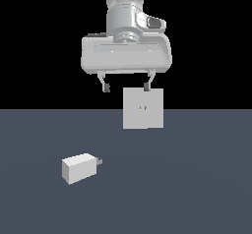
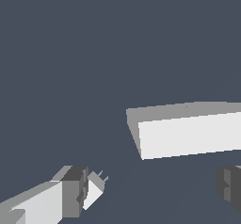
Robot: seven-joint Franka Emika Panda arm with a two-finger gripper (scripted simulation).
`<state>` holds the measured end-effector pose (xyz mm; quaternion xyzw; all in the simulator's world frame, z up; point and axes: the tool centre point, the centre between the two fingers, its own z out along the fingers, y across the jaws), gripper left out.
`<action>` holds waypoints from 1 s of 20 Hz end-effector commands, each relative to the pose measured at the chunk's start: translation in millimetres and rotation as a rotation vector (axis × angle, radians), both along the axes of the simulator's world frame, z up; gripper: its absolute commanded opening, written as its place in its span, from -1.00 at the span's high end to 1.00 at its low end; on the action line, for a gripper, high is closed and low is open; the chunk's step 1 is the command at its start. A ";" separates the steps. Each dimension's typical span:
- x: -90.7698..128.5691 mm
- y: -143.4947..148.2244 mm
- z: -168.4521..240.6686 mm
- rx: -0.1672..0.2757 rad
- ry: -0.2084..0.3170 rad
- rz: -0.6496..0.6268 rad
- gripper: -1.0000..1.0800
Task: Plug the charger into the wall socket.
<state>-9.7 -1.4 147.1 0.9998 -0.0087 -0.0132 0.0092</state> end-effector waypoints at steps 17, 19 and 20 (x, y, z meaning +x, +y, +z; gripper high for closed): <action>-26.7 6.6 -17.1 0.000 -0.011 -0.168 -0.92; -33.2 9.1 -21.5 0.000 -0.013 -0.211 -0.92; -36.7 10.5 -23.9 0.000 -0.015 -0.234 -0.92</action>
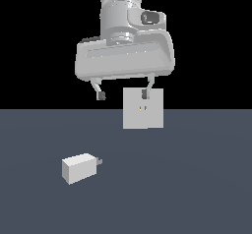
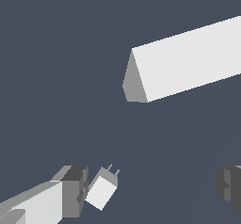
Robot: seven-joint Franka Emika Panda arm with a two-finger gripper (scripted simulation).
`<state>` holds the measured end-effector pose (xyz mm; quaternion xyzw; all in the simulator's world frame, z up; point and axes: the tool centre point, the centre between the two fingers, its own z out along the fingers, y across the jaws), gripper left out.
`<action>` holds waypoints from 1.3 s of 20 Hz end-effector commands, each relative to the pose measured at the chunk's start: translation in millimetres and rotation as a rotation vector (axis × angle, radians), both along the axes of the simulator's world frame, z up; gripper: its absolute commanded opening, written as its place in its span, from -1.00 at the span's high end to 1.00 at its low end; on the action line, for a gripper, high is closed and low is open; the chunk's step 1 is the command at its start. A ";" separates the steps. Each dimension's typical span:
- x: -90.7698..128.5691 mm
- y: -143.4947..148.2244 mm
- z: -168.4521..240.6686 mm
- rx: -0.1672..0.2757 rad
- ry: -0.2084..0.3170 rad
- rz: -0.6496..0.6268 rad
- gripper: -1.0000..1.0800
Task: Plug the charger into the wall socket.
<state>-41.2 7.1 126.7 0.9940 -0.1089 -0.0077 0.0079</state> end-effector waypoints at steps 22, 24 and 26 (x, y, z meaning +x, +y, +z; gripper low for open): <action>-63.5 49.5 -54.2 -0.001 -0.032 -0.505 -0.92; -65.7 53.1 -57.1 -0.001 -0.034 -0.531 -0.92; -67.4 56.1 -59.6 -0.001 -0.035 -0.553 -0.92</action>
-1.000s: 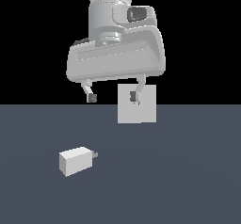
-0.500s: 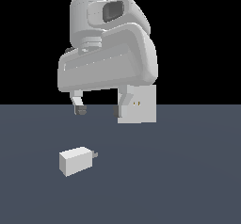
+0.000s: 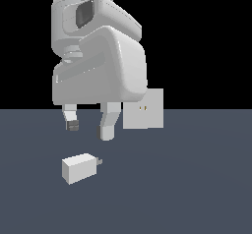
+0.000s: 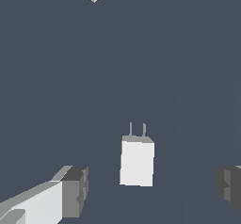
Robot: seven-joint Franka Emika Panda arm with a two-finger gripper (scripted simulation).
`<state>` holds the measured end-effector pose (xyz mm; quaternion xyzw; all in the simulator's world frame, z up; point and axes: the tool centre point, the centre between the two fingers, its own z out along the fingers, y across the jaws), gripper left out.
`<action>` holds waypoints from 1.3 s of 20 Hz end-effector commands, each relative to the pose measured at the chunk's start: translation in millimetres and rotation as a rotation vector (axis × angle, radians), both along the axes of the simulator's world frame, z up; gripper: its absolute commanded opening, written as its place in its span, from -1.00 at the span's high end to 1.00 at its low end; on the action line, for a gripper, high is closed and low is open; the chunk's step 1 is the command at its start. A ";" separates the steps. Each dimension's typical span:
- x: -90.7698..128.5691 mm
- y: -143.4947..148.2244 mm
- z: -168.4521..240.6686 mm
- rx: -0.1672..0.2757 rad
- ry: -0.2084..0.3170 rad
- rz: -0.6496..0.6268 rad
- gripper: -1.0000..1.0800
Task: Plug the charger into the wall socket.
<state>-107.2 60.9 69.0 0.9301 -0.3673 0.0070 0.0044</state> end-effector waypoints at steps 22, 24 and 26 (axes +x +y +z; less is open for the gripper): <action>-5.0 9.0 -41.7 0.000 -0.004 -0.061 -0.92; -4.9 9.0 -48.6 0.000 -0.004 -0.062 -0.92; -4.6 8.9 -53.4 0.000 -0.004 -0.063 -0.92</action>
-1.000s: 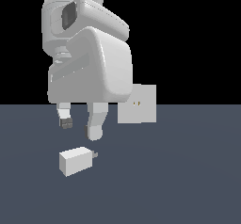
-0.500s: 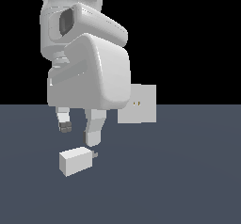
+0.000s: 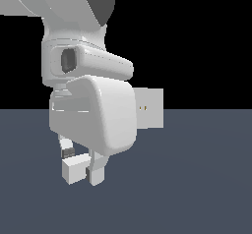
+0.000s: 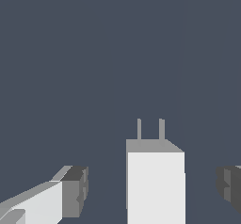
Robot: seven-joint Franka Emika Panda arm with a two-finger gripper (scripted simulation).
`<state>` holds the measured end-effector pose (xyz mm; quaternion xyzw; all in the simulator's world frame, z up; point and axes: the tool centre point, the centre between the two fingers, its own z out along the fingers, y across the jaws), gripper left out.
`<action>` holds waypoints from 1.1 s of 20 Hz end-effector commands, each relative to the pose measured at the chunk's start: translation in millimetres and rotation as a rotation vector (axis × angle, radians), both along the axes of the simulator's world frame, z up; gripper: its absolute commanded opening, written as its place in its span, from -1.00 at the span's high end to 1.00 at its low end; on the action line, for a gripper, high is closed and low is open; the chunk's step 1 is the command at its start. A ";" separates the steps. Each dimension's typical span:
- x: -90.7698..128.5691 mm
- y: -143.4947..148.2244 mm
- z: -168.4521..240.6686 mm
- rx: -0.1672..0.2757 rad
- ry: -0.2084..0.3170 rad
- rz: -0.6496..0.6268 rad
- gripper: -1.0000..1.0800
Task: Plug the charger into the wall socket.
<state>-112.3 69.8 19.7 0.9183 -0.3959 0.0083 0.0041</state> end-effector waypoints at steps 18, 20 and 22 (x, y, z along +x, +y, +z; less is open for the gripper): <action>0.7 -0.4 -7.2 0.001 -0.001 0.005 1.00; 0.6 -1.9 -6.2 0.000 -0.001 0.015 1.00; 0.4 -4.1 -4.8 0.000 -0.002 0.030 1.00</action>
